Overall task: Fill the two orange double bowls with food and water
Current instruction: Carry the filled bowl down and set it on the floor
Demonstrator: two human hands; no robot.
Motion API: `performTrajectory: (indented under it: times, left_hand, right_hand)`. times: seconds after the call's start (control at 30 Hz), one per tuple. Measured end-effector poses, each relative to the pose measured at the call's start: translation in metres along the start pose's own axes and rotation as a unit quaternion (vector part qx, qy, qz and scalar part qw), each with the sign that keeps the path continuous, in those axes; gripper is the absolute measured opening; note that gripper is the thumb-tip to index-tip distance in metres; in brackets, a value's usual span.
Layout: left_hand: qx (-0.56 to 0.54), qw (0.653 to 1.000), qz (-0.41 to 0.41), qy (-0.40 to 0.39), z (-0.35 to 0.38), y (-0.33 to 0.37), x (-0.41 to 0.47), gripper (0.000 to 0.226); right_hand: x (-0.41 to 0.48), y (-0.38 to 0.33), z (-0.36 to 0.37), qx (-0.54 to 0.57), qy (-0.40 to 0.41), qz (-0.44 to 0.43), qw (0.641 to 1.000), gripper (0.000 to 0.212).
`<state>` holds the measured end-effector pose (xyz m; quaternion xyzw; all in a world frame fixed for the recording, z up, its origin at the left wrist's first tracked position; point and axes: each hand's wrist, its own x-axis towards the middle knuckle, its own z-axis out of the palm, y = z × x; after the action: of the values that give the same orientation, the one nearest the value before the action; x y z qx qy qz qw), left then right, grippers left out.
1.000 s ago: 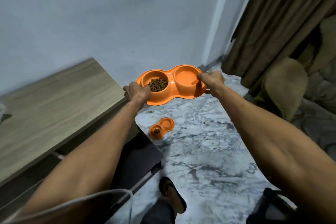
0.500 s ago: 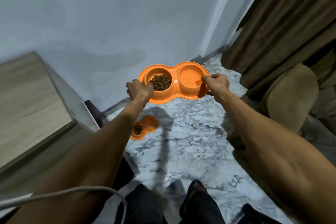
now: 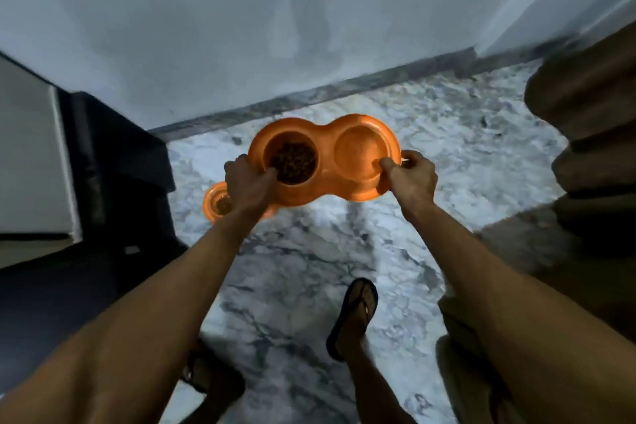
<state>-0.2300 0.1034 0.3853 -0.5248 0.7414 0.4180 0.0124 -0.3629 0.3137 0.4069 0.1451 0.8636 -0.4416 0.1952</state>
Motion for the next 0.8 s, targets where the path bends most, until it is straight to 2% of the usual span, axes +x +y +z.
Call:
performTrajectory:
  times: [0.1, 0.23, 0.37, 0.53, 0.7, 0.8]
  left_hand:
    - [0.007, 1.0, -0.021, 0.011, 0.078, -0.045, 0.041, 0.058]
    - [0.001, 0.997, -0.063, 0.033, 0.172, -0.101, 0.091, 0.048]
    - [-0.011, 0.996, -0.082, 0.043, 0.247, -0.155, 0.132, 0.054]
    - [-0.028, 0.993, -0.101, 0.056, 0.305, -0.191, 0.161, 0.022]
    - [-0.058, 0.99, -0.117, 0.044, 0.338, -0.214, 0.186, 0.022]
    - [-0.071, 0.988, -0.128, 0.048, 0.349, -0.22, 0.195, 0.03]
  right_hand:
    - [0.065, 0.06, 0.039, -0.008, -0.019, 0.008, 1.0, 0.05]
    - [0.138, 0.141, 0.091, -0.022, -0.03, 0.025, 0.999, 0.043]
    - [0.194, 0.209, 0.136, -0.036, -0.035, 0.037, 0.998, 0.043]
    - [0.242, 0.264, 0.179, -0.062, -0.037, 0.044, 0.996, 0.05]
    - [0.273, 0.288, 0.204, -0.09, -0.048, 0.036, 0.994, 0.043]
    - [0.284, 0.292, 0.212, -0.093, -0.053, 0.033, 0.994, 0.044]
